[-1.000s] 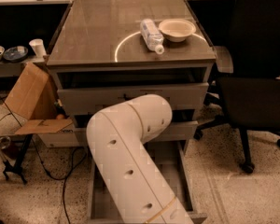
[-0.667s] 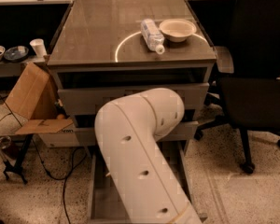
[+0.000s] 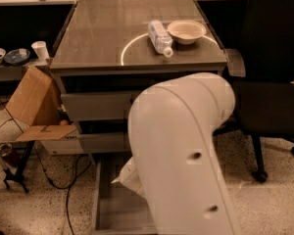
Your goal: Pick brown chip bag from bottom drawer and place on counter
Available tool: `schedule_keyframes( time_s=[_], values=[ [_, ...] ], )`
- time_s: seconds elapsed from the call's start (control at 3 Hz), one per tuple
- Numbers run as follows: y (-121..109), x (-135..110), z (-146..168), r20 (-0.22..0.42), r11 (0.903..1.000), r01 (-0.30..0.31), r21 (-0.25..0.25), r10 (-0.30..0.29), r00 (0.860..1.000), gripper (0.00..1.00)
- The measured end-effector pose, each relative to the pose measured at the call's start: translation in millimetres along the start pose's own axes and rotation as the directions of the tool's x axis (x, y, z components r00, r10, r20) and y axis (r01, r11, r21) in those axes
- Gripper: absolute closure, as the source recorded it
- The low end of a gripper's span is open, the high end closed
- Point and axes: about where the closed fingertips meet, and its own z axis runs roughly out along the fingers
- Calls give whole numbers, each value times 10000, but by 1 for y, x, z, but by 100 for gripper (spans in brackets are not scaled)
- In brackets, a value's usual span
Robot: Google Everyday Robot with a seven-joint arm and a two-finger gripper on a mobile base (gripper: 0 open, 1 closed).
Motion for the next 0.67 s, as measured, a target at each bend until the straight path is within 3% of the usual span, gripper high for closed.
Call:
schedule_keyframes(
  time_s=[0.33, 0.67],
  values=[
    [7, 10, -66, 301, 9995, 191, 235, -198, 9993, 100],
    [23, 36, -130, 446, 9853, 1700, 144, -1704, 9844, 100]
  ],
)
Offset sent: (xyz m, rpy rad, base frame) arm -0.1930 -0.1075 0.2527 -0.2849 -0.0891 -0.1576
